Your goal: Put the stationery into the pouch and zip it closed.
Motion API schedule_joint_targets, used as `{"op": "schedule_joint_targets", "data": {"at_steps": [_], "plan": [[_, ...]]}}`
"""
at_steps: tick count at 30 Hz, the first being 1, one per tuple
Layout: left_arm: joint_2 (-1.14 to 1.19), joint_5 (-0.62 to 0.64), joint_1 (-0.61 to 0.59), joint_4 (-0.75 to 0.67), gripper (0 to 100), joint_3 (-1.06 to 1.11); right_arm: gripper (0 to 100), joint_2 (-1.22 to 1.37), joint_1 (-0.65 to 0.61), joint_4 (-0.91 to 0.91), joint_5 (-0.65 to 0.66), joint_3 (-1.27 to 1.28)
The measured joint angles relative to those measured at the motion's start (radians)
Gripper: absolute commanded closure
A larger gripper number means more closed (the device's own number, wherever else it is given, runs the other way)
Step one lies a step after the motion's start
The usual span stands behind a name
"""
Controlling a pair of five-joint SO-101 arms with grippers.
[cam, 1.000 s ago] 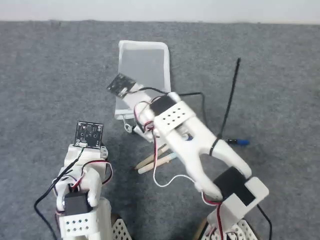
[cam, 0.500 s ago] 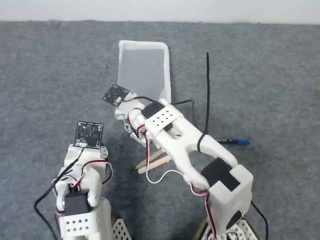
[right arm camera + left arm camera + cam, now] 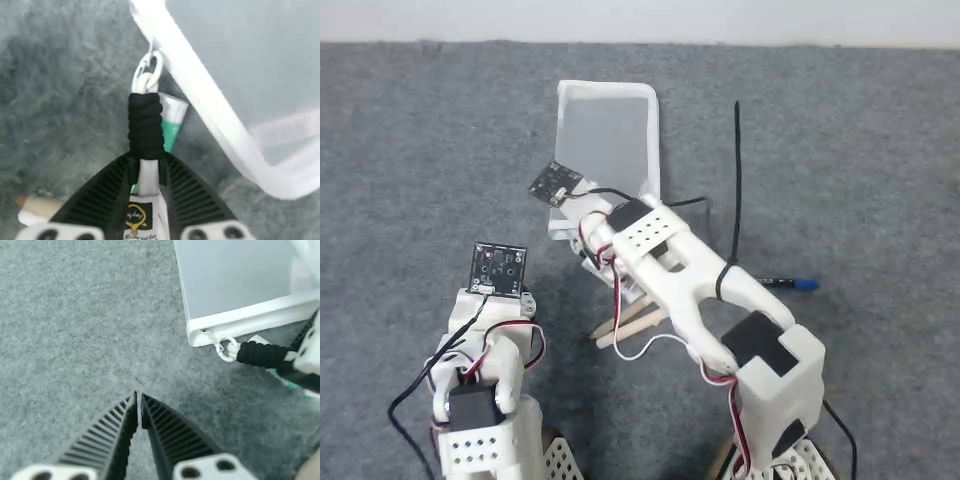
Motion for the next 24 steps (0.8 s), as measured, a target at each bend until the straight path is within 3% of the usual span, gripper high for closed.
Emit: {"op": "schedule_joint_targets", "data": {"at_steps": [3, 10, 24], "plan": [[0.000, 0.000, 0.000, 0.000, 97, 0.000, 99.2, -0.005, 0.009, 0.040, 0.000, 0.000], [0.000, 0.000, 0.000, 0.000, 80, 0.000, 99.2, -0.115, 0.021, 0.109, 0.000, 0.049], [0.000, 0.000, 0.026, 0.000, 80, 0.000, 99.2, -0.497, 0.021, 0.035, 0.000, 0.379]]}}
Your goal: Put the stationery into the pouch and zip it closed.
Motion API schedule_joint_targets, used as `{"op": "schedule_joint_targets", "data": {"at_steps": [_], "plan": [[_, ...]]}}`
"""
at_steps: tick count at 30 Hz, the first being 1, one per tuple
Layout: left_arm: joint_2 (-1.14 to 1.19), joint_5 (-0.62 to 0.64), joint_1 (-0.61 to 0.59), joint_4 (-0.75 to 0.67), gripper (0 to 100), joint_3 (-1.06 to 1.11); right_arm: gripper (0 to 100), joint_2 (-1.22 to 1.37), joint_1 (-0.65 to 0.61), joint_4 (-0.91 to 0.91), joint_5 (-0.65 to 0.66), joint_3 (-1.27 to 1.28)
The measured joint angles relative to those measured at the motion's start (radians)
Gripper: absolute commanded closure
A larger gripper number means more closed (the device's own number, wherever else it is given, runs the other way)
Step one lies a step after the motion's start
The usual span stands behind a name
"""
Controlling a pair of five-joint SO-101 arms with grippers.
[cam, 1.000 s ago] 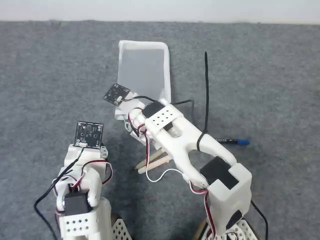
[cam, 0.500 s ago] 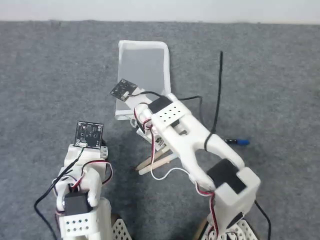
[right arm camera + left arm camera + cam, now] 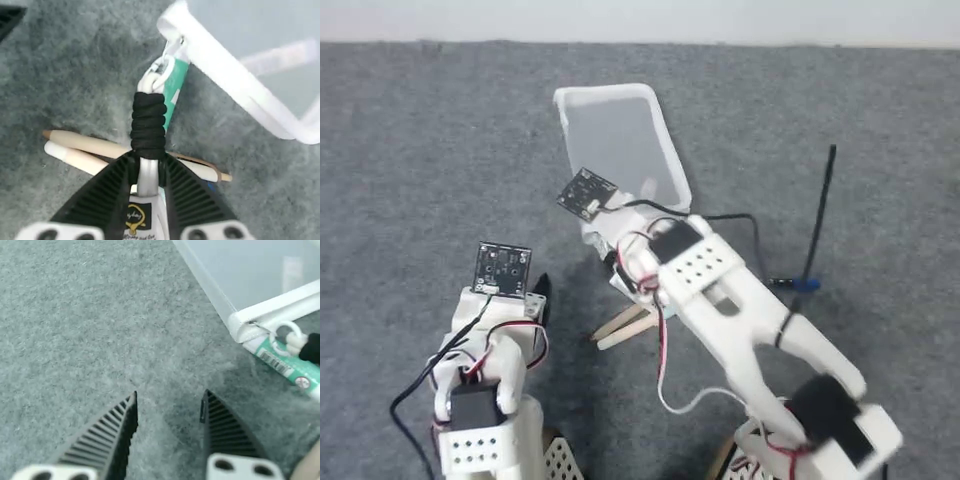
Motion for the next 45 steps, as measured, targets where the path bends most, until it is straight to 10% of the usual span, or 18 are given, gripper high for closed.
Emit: {"op": "schedule_joint_targets", "data": {"at_steps": [45], "plan": [[0.000, 0.166, 0.210, -0.304, 74, 0.011, 99.2, -0.844, -0.044, -0.112, 0.000, 0.428]]}}
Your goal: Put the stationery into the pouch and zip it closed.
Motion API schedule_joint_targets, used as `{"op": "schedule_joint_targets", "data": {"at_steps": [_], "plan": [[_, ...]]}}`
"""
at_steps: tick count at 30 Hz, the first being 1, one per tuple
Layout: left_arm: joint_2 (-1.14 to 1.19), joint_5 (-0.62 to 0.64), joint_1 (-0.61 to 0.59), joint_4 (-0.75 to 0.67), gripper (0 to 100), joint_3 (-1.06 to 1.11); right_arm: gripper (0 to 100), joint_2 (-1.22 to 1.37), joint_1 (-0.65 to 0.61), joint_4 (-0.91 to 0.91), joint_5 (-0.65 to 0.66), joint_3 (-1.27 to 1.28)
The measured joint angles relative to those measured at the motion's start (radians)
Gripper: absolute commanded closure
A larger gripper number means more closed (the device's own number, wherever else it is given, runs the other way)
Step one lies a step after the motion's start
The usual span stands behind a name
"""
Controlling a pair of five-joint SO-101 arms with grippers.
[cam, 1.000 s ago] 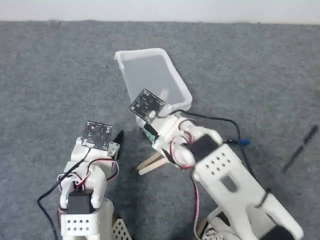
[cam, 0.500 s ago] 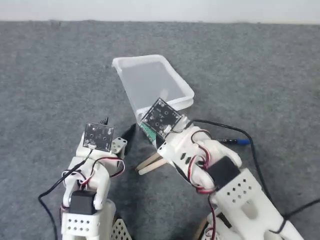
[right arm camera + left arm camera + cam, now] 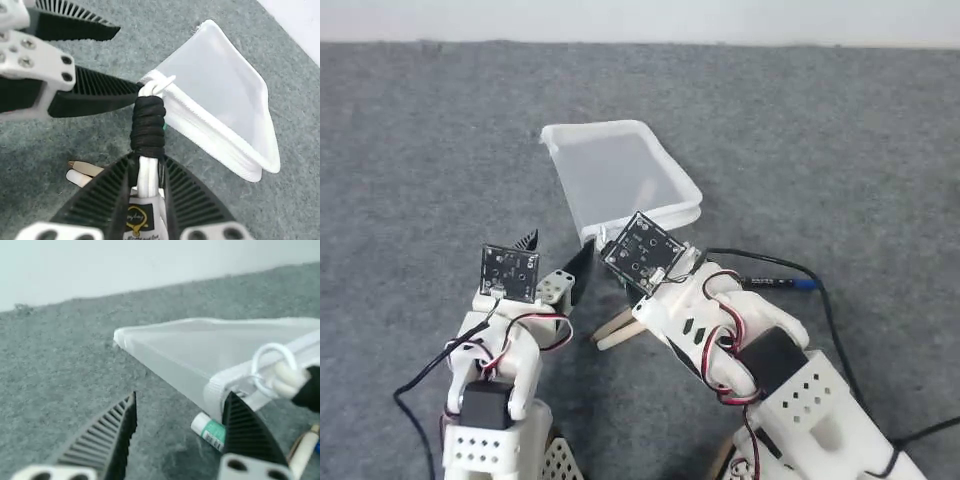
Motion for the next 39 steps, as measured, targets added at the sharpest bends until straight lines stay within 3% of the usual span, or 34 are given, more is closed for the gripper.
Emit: {"op": "schedule_joint_targets", "data": {"at_steps": [4, 14, 23, 30, 39], "plan": [[0.000, 0.000, 0.000, -0.081, 74, 0.048, 99.2, 0.000, 0.000, 0.000, 0.000, 0.000], [0.000, 0.000, 0.000, -0.101, 83, 0.049, 99.1, 0.000, -0.018, 0.029, 0.020, 0.000], [0.000, -0.049, 0.002, -0.101, 99, 0.049, 99.1, 0.000, -0.060, 0.051, 0.046, 0.000], [0.000, -0.051, -0.005, -0.101, 99, 0.049, 99.1, 0.000, -0.043, 0.051, 0.054, 0.000], [0.000, -0.048, -0.127, -0.101, 99, 0.049, 99.1, 0.000, 0.035, 0.040, 0.057, 0.000]]}}
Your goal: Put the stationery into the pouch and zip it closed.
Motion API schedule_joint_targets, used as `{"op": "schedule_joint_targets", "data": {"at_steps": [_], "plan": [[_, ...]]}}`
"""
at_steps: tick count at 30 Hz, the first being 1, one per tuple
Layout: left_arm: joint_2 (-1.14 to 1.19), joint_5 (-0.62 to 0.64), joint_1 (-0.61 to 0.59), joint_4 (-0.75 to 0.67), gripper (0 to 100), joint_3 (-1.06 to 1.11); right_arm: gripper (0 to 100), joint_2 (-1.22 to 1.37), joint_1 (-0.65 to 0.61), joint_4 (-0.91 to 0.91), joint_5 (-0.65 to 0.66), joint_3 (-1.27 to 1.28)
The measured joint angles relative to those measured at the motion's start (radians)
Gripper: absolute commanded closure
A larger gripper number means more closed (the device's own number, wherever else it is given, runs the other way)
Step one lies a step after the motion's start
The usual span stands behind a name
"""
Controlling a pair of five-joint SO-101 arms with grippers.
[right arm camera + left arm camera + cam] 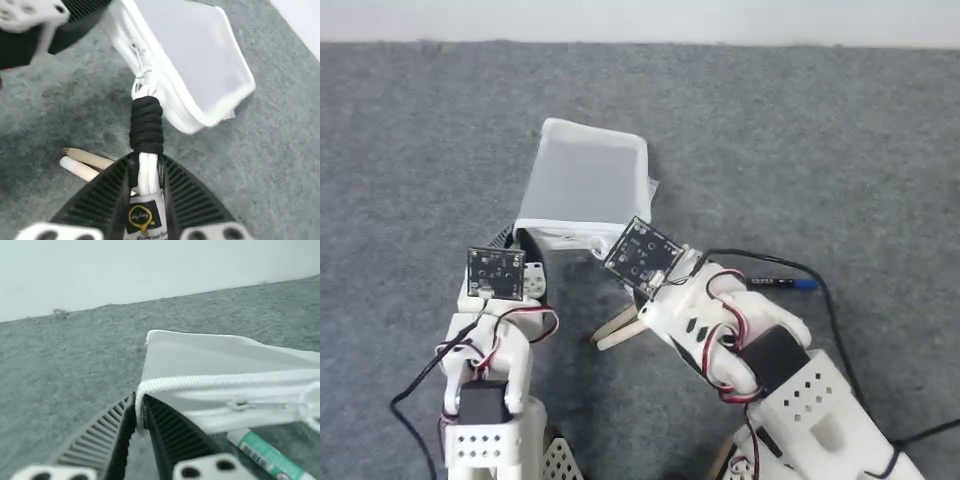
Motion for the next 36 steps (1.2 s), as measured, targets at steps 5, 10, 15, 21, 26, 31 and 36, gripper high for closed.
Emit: {"op": "schedule_joint_targets", "data": {"at_steps": [5, 10, 15, 21, 26, 31, 36], "plan": [[0.002, 0.000, -0.038, 0.057, 99, -0.051, 99.1, 0.000, 0.057, -0.032, -0.017, -0.002], [0.002, 0.021, -0.066, 0.087, 99, -0.066, 99.1, 0.000, 0.100, -0.060, -0.057, -0.002], [0.002, 0.031, -0.069, 0.087, 99, -0.066, 99.1, 0.000, 0.150, -0.087, -0.100, -0.002], [0.002, 0.031, -0.072, 0.087, 99, -0.066, 99.1, 0.000, 0.218, -0.123, -0.164, -0.002], [0.002, 0.032, -0.087, 0.087, 99, -0.066, 99.1, 0.000, 0.261, -0.130, -0.209, -0.002], [0.002, 0.032, -0.089, 0.087, 98, -0.066, 99.1, 0.000, 0.241, -0.129, -0.209, -0.002], [0.002, 0.032, -0.100, 0.087, 86, -0.066, 99.1, 0.000, 0.180, -0.106, -0.183, 0.000]]}}
